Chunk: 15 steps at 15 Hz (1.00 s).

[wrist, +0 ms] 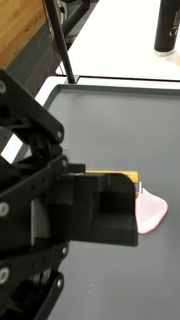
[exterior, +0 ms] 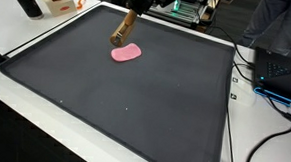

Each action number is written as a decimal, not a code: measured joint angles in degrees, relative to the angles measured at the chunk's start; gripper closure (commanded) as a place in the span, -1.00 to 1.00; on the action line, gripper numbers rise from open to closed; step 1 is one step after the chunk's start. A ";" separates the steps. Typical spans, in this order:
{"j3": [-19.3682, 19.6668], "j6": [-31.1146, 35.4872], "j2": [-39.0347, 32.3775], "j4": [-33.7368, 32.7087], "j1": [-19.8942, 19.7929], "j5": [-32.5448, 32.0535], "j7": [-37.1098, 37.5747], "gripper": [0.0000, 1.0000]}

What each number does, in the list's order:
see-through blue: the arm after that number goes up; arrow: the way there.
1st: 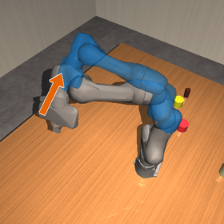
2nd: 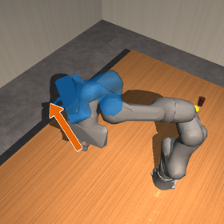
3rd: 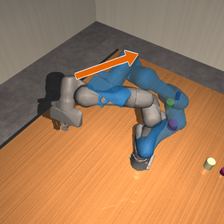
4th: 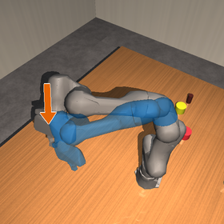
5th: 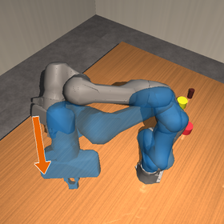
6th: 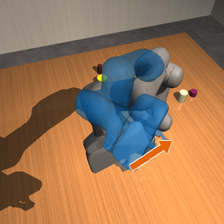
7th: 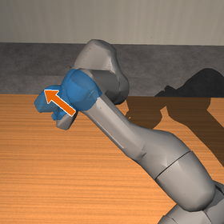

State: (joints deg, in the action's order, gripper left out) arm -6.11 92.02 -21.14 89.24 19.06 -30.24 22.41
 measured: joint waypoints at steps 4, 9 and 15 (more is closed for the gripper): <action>-0.01 0.00 2.88 1.06 -1.87 0.82 -5.81 0.53; -0.04 0.00 6.79 2.65 -4.48 3.79 -15.14 0.53; -0.04 -0.01 11.56 4.62 -8.05 9.07 -27.49 0.53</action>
State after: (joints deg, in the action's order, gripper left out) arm -6.15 92.01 -9.58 93.86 11.00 -21.17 -5.07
